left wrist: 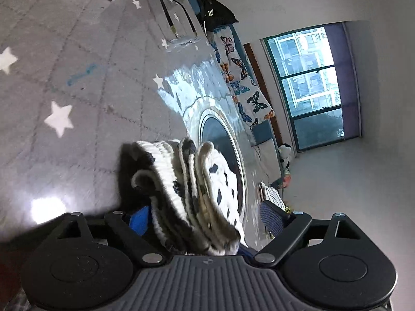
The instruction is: Fold clothes
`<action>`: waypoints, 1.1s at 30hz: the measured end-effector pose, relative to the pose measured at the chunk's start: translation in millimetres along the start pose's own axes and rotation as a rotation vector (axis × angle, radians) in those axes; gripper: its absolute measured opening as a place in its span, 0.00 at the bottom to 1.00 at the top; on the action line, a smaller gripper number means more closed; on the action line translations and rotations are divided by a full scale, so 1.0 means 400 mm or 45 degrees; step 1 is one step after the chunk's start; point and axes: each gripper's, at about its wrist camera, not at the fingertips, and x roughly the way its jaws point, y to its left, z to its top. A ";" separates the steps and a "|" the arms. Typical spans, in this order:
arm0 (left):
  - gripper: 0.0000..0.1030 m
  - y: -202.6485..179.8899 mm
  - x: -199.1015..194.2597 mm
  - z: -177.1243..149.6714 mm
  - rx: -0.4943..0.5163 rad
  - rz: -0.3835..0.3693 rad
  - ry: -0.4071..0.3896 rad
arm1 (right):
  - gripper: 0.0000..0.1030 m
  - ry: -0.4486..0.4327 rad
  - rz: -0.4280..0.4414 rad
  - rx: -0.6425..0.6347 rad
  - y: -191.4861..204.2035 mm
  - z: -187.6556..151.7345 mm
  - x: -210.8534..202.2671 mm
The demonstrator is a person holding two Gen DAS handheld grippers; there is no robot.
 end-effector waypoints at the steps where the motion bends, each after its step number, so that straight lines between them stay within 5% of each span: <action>1: 0.81 0.002 0.004 0.001 -0.016 -0.008 0.002 | 0.26 -0.003 0.001 -0.003 0.001 0.000 -0.002; 8: 0.37 0.026 0.007 0.009 -0.088 -0.035 -0.025 | 0.26 -0.020 0.004 0.008 -0.004 -0.006 -0.007; 16: 0.45 0.034 0.034 0.023 -0.065 -0.026 0.018 | 0.26 -0.006 -0.022 -0.017 -0.006 -0.010 0.004; 18: 0.35 0.030 0.040 0.025 -0.036 0.000 0.013 | 0.26 0.005 -0.015 -0.009 -0.008 -0.014 0.008; 23: 0.30 0.019 0.039 0.021 0.060 0.045 0.002 | 0.31 -0.022 -0.020 0.076 -0.036 -0.021 -0.021; 33: 0.30 0.001 0.038 0.036 0.136 0.111 0.001 | 0.37 -0.041 -0.379 0.448 -0.238 -0.107 -0.132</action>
